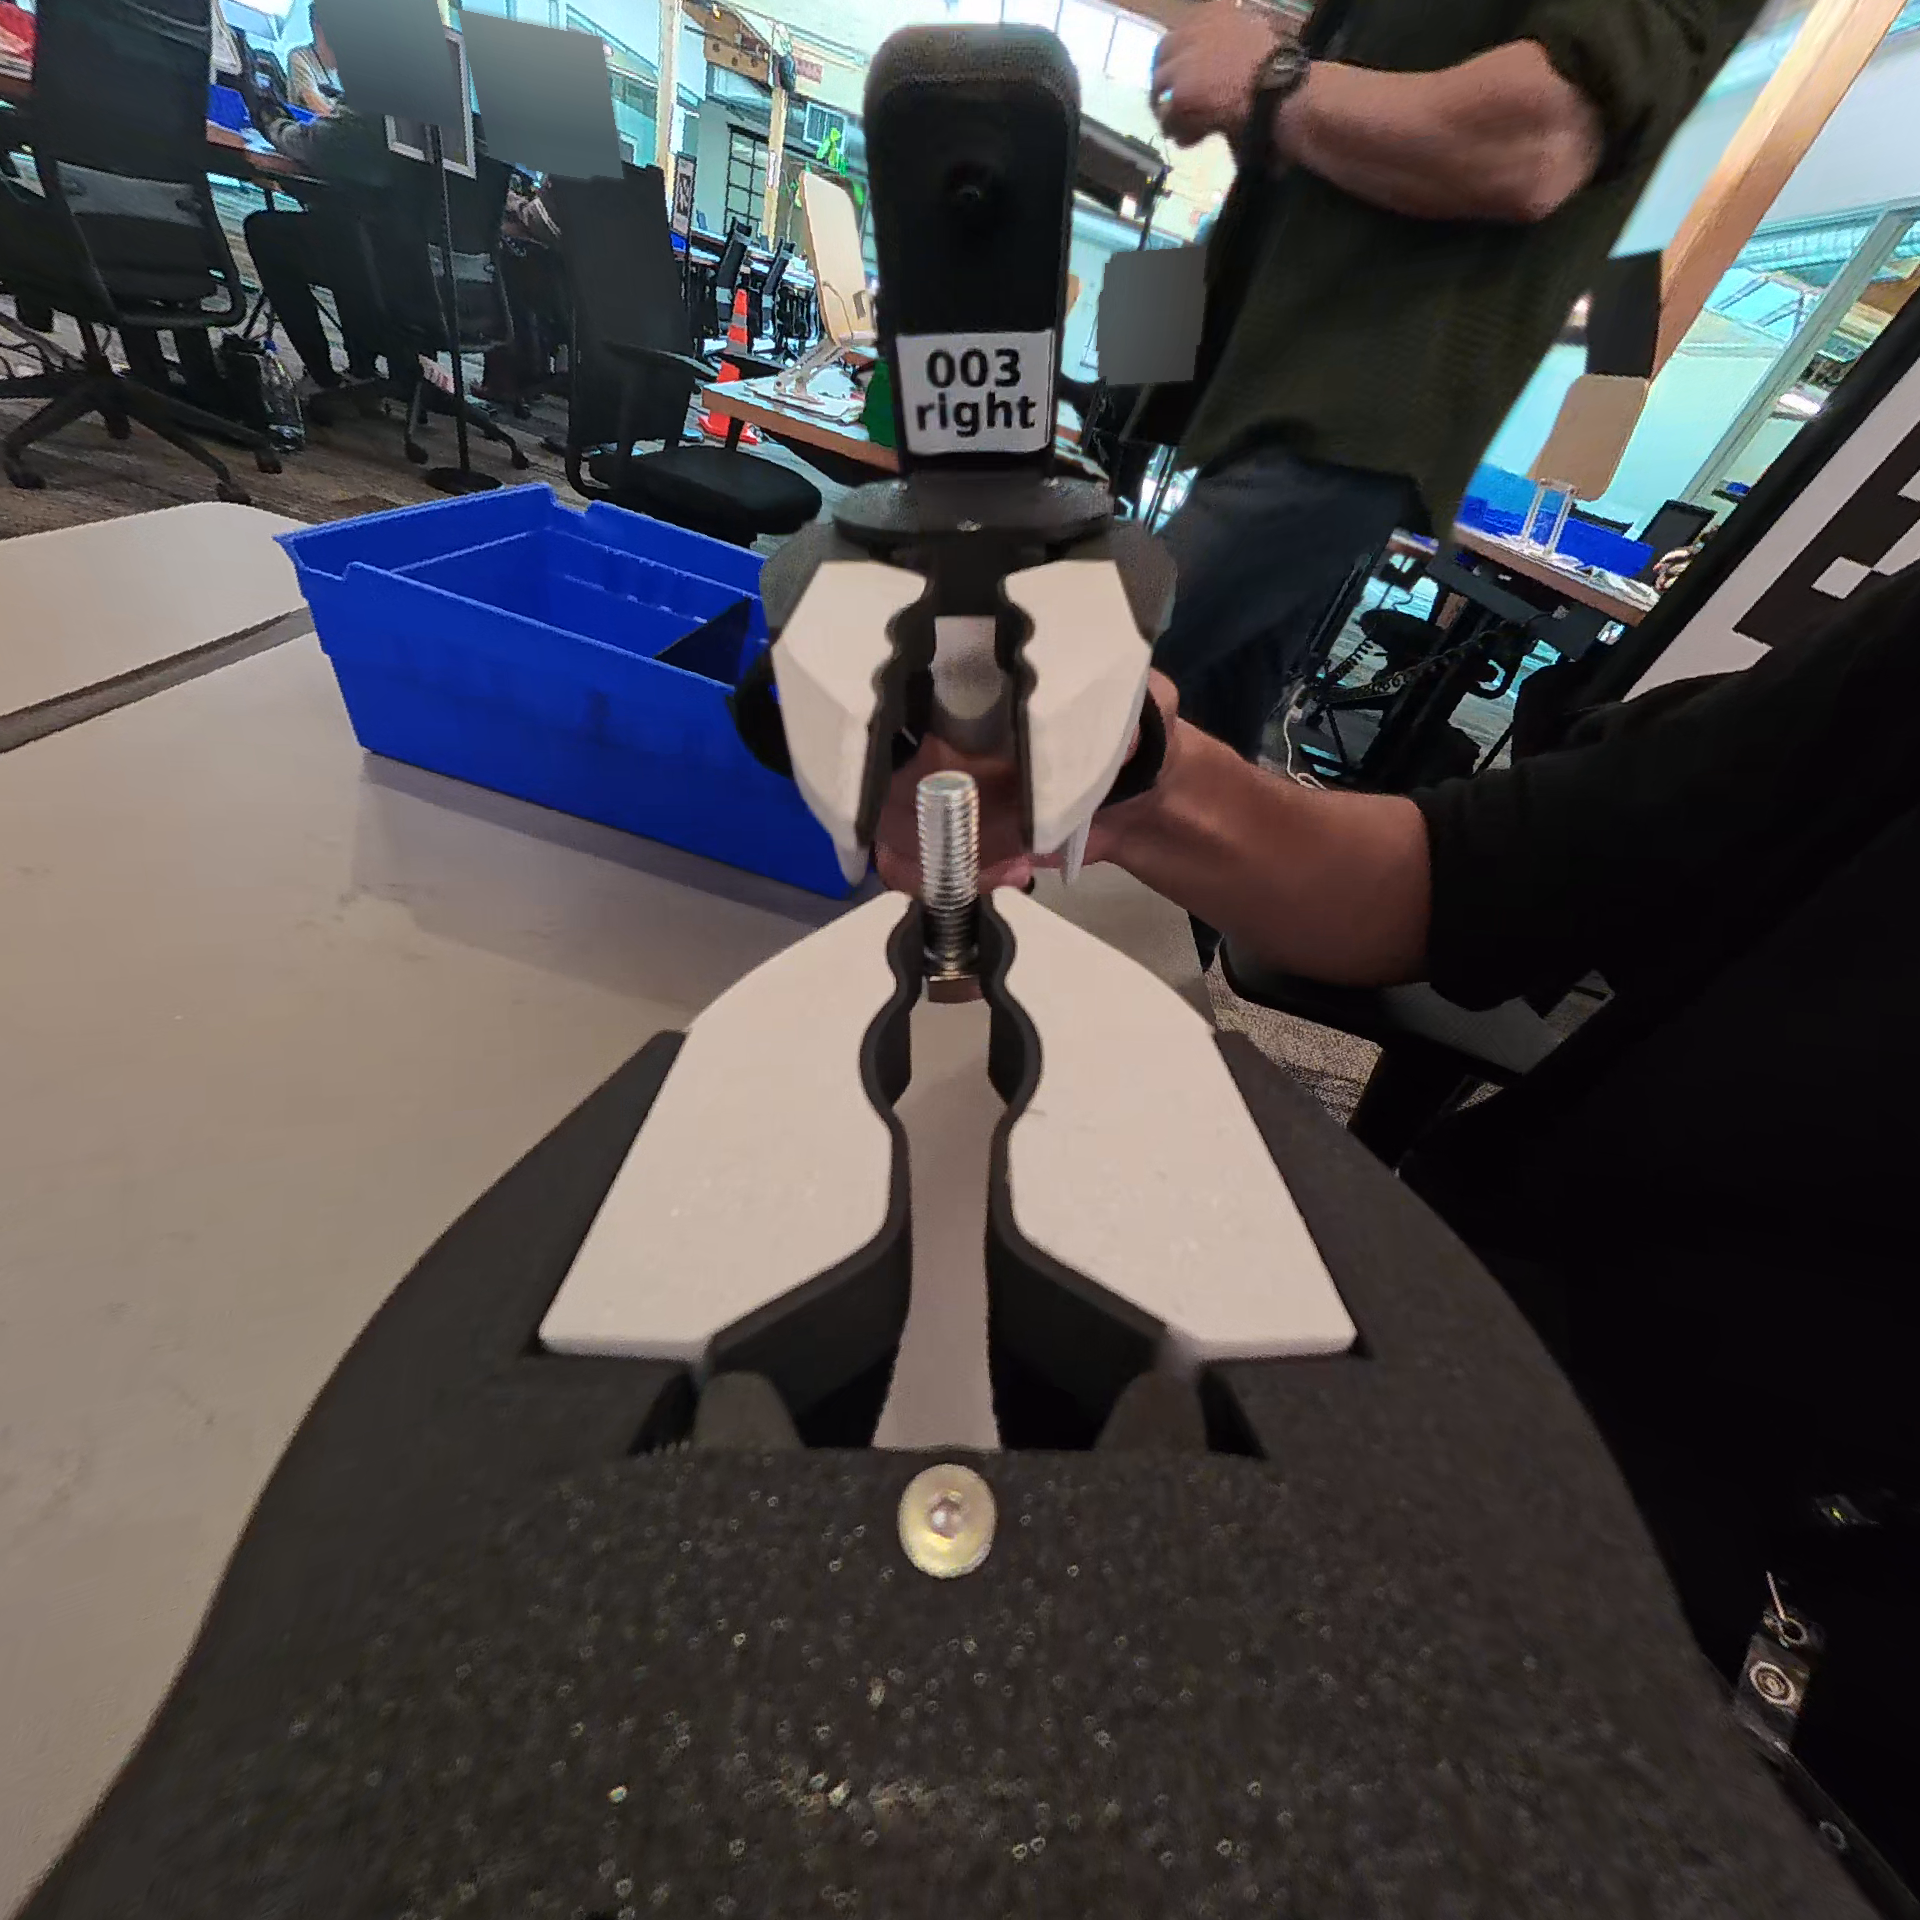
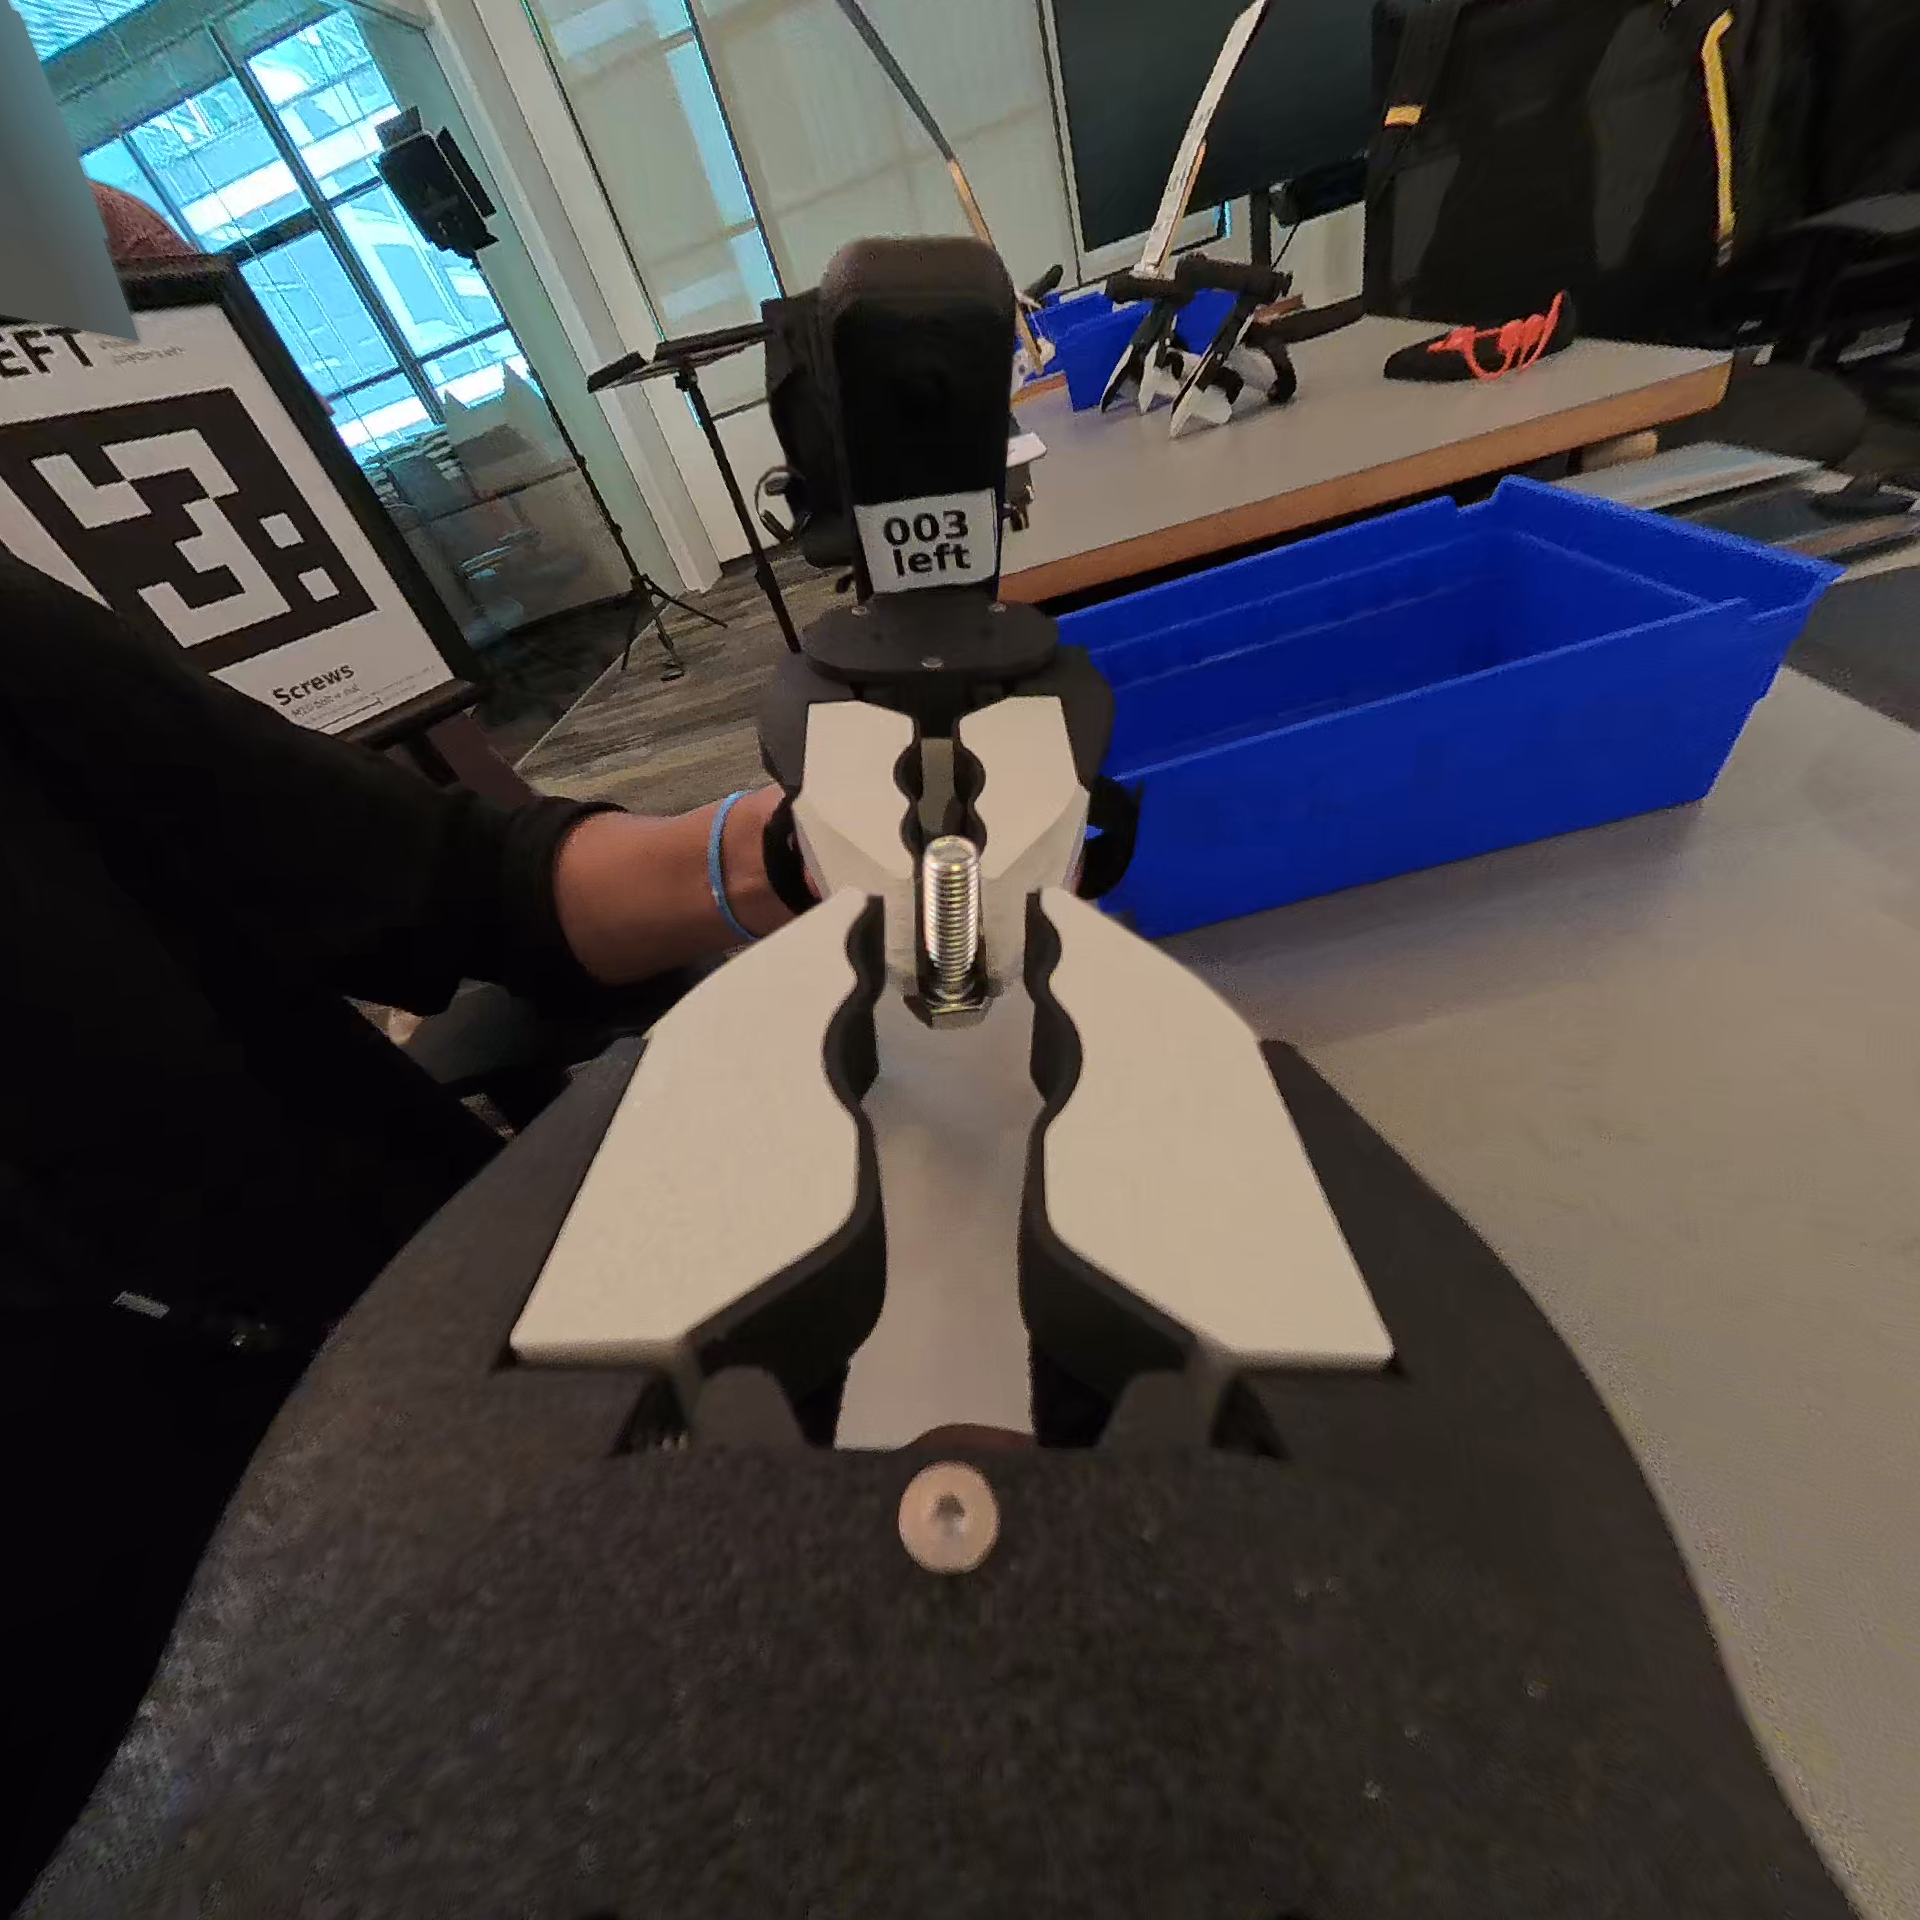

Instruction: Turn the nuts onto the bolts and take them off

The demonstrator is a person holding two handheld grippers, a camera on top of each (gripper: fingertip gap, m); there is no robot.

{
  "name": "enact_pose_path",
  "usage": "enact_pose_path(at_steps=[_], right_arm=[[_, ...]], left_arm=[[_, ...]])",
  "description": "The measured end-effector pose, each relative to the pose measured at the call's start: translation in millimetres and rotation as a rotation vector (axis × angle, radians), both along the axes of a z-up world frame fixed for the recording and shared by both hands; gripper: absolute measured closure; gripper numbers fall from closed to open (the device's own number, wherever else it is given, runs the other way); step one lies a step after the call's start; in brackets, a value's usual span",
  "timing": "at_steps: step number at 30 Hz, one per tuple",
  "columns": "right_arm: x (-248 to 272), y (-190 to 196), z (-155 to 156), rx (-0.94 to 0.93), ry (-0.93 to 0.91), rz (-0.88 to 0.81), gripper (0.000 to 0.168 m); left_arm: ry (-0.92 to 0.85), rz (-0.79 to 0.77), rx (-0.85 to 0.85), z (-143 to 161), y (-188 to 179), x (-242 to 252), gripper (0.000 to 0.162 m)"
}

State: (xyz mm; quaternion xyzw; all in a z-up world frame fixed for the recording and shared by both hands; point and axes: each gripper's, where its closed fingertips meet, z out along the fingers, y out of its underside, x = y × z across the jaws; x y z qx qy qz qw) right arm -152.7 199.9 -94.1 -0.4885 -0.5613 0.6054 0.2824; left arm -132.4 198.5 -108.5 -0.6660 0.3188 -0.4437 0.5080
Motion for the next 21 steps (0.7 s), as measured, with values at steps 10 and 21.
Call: enact_pose_path(at_steps=[10, 21], right_arm=[[-0.3, 0.6, -4.4, -0.023, 0.003, -0.008, 0.159], [124.4, 200.2, 86.5, 0.325, -0.149, -0.655, 0.159]], left_arm=[[0.043, 0.029, -0.004, -8.4, 3.7, 5.5, 0.152], [0.053, 0.154, -0.029, -13.1, 13.5, -21.1, 0.115]])
